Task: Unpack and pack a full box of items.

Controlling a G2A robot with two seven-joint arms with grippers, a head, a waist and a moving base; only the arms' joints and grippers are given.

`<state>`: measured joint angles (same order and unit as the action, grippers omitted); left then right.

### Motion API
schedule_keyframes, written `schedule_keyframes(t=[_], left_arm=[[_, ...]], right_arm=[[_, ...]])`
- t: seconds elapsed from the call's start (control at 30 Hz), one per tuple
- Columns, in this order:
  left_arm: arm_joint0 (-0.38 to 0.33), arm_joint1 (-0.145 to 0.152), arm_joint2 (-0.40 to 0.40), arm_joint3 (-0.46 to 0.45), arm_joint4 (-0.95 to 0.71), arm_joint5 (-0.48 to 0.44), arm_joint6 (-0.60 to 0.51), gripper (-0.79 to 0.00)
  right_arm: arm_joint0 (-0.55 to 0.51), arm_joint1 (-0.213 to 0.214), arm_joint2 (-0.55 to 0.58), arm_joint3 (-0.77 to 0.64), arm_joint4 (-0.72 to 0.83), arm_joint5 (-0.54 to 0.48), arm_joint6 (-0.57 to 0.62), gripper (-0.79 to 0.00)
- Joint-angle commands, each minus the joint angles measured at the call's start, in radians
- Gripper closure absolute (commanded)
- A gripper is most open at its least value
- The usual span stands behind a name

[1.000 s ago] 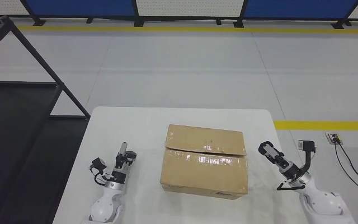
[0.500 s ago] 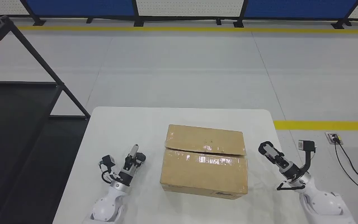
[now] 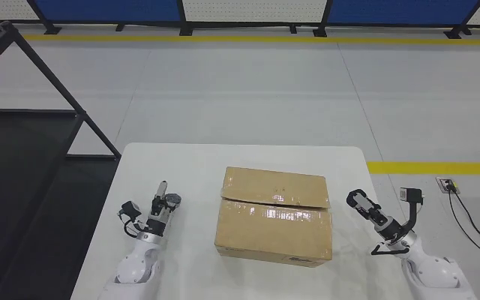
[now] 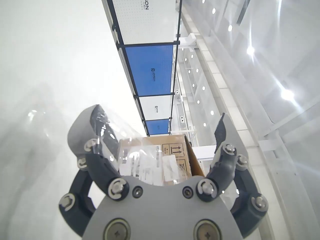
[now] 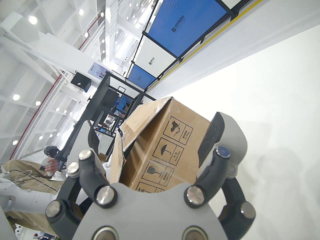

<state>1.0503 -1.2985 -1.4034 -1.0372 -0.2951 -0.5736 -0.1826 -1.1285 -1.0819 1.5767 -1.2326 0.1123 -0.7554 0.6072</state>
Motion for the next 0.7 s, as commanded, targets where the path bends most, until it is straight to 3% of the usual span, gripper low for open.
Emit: schedule_keyframes(t=[0.0,0.2,0.67], left_arm=[[0.012,0.002,-0.016,-0.01,0.014,-0.013,0.022,-0.785],[0.056,0.005,-0.056,-0.059,0.027,-0.034,0.093,-0.785],[0.104,0.0,-0.086,-0.088,-0.012,-0.028,0.122,-0.785]], right_arm=[[0.0,0.0,0.0,0.0,0.0,0.0,0.0,-0.785],[0.0,0.0,0.0,0.0,0.0,0.0,0.0,-0.785],[0.0,0.0,0.0,0.0,0.0,0.0,0.0,-0.785]])
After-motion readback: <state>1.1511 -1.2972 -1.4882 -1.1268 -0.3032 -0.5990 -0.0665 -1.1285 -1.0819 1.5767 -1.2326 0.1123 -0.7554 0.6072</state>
